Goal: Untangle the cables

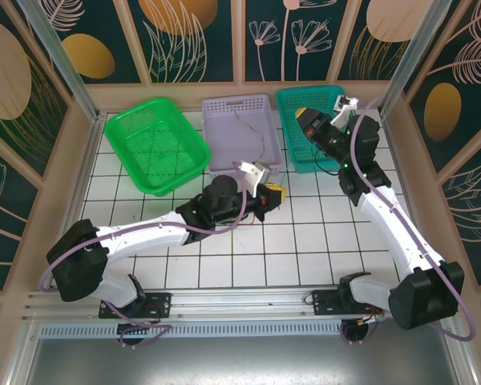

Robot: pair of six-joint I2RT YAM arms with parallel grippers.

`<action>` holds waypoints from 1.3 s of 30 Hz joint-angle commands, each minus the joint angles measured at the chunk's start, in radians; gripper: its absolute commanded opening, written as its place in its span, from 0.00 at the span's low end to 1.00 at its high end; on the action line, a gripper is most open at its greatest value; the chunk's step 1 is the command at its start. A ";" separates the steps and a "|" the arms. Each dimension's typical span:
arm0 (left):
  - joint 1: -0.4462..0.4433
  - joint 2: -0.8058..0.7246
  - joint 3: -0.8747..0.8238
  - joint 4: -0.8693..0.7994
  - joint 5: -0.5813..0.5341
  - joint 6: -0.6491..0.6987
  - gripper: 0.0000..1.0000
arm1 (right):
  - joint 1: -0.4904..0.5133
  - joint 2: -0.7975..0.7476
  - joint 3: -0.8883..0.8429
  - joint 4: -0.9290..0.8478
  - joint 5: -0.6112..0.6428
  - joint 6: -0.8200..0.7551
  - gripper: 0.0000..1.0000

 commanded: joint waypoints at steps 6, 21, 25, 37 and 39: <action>-0.043 -0.035 -0.009 -0.120 0.054 -0.042 0.00 | -0.026 -0.010 0.080 0.121 -0.053 -0.212 0.00; 0.008 -0.154 0.169 -0.266 -0.162 0.008 0.68 | -0.009 -0.054 0.133 -0.240 -0.047 -0.107 0.00; 0.057 -0.105 0.226 -0.236 -0.093 -0.007 0.70 | 0.050 -0.031 0.175 -0.335 0.026 -0.079 0.00; 0.083 0.047 0.360 -0.317 -0.023 0.017 0.62 | 0.168 0.000 0.175 -0.380 0.069 0.120 0.00; 0.083 0.058 0.374 -0.348 -0.030 0.033 0.52 | 0.168 -0.002 0.176 -0.379 0.060 0.143 0.00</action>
